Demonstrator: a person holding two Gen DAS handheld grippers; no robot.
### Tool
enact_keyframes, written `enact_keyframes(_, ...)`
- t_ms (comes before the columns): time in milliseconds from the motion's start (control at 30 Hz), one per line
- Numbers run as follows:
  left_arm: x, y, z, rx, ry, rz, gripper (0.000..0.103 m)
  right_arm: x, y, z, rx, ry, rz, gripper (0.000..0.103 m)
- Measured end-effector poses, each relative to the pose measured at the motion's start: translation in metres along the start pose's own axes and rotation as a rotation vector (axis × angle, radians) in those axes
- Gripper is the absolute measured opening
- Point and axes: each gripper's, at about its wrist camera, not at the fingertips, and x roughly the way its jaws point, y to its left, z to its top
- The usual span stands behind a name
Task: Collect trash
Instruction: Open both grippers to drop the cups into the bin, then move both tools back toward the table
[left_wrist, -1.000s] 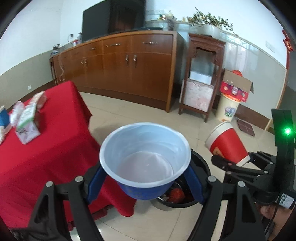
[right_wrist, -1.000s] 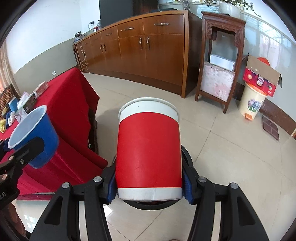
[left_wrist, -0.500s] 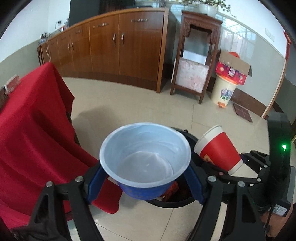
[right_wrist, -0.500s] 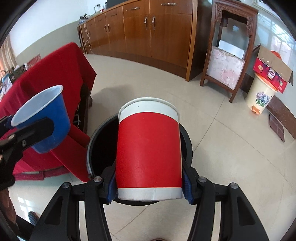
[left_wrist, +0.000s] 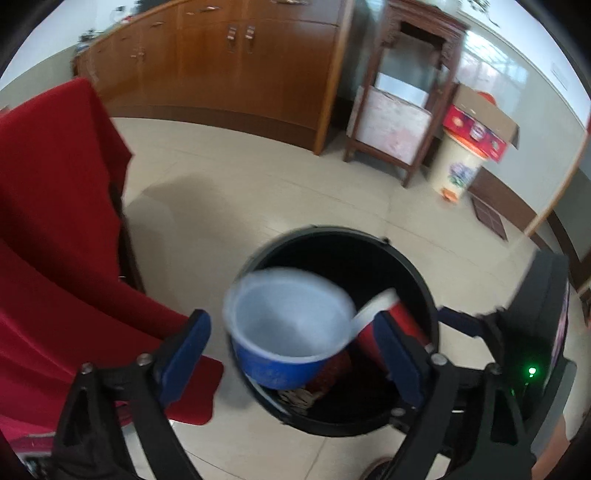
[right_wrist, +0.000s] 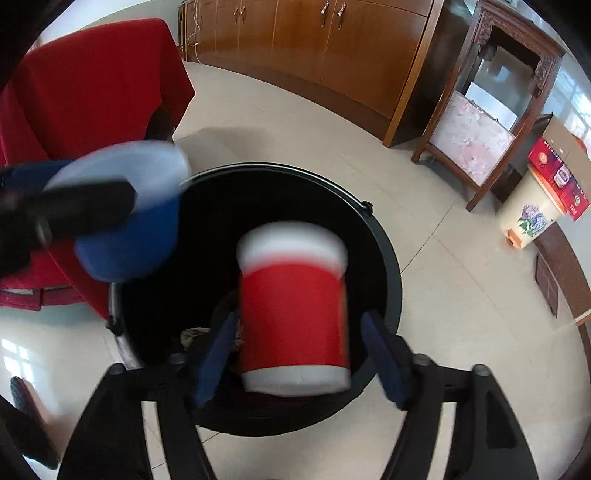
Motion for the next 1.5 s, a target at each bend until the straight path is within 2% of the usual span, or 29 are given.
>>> enact_keyframes(267, -0.031, 0.019, -0.004, -0.011, -0.05, 0.077, 0.096, -0.022, -0.004, 0.003, 0.054, -0.013, -0.002, 0.075)
enact_keyframes(500, -0.074, 0.035, -0.017, -0.025, -0.108, 0.129, 0.097, -0.072, 0.0, 0.011, 0.171, -0.058, 0.02, 0.082)
enact_keyframes(667, -0.101, 0.051, -0.022, -0.063, -0.132, 0.157, 0.098, -0.102, 0.017, 0.02, 0.204, -0.101, 0.054, 0.083)
enact_keyframes(1200, -0.18, 0.1, -0.039, -0.17, -0.251, 0.267, 0.098, -0.176, 0.089, 0.048, 0.179, -0.198, 0.174, 0.084)
enact_keyframes(1500, -0.226, 0.144, -0.063, -0.258, -0.3, 0.348, 0.099, -0.211, 0.15, 0.075, 0.079, -0.274, 0.272, 0.084)
